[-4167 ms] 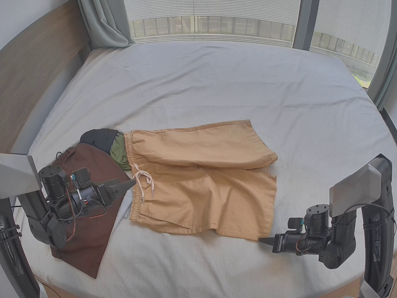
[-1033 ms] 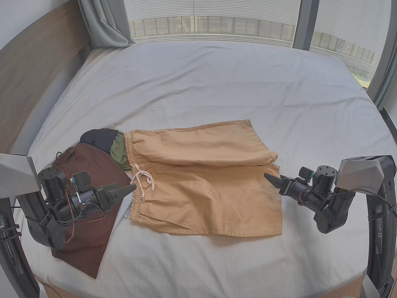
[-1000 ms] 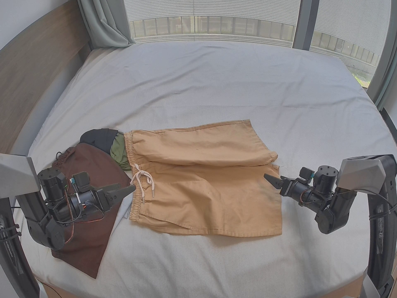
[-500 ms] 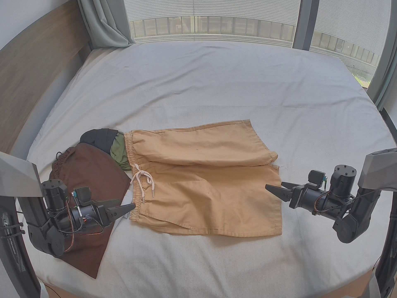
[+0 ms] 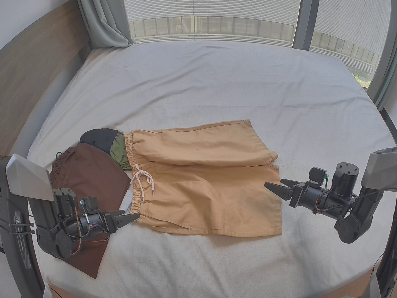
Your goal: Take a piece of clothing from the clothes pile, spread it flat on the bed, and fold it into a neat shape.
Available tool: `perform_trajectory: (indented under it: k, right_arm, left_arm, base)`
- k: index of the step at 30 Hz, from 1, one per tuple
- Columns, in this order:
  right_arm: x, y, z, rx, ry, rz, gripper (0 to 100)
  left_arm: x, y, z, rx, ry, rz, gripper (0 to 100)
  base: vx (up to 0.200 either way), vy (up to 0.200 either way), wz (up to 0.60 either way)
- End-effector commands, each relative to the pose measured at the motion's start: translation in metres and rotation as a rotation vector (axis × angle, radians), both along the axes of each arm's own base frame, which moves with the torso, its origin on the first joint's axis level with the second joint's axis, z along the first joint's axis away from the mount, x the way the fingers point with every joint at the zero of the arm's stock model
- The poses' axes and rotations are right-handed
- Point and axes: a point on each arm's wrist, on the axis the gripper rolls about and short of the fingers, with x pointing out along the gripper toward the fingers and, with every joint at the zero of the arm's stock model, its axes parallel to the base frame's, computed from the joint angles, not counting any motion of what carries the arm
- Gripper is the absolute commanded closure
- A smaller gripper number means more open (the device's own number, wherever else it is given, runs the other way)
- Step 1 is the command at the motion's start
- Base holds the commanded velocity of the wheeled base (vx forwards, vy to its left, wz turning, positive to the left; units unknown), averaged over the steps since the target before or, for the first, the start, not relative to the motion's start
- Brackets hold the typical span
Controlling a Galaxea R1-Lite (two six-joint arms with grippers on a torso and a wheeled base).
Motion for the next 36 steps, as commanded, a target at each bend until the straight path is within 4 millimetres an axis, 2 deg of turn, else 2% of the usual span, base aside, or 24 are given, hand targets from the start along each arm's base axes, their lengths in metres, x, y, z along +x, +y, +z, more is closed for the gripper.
perform_trajectory:
  k: [1, 11, 17, 25, 26, 33, 36]
  right_arm:
    - [0.000, 0.001, 0.000, -0.001, -0.001, 0.003, 0]
    - [0.000, 0.001, 0.000, -0.001, -0.001, 0.004, 0]
    - [0.000, 0.001, 0.000, 0.000, 0.000, 0.004, 0]
    - [-0.001, 0.001, 0.000, -0.001, -0.001, 0.004, 0]
    - [-0.001, 0.001, 0.000, -0.001, -0.001, 0.004, 0]
    - [-0.005, -0.001, -0.002, -0.008, 0.015, 0.004, 0]
    - [-0.012, -0.005, -0.010, -0.049, 0.034, 0.003, 0]
  left_arm:
    - [0.003, -0.001, -0.013, -0.002, 0.033, -0.004, 0]
    - [0.013, -0.010, -0.030, 0.015, 0.056, 0.014, 0]
    - [0.021, -0.022, -0.029, -0.019, 0.085, 0.062, 0]
    - [0.025, -0.022, -0.029, -0.019, 0.076, 0.075, 0]
    - [0.024, -0.022, -0.029, -0.019, 0.078, 0.075, 100]
    - [0.024, -0.022, -0.029, -0.016, 0.081, 0.073, 100]
    - [0.024, -0.022, -0.029, -0.015, 0.075, 0.072, 100]
  base:
    - [0.000, 0.000, 0.00]
    - [0.000, 0.000, 0.00]
    - [0.000, 0.000, 0.00]
    - [0.000, 0.000, 0.00]
    - [0.000, 0.000, 0.00]
    - [0.000, 0.000, 0.00]
    - [0.000, 0.000, 0.00]
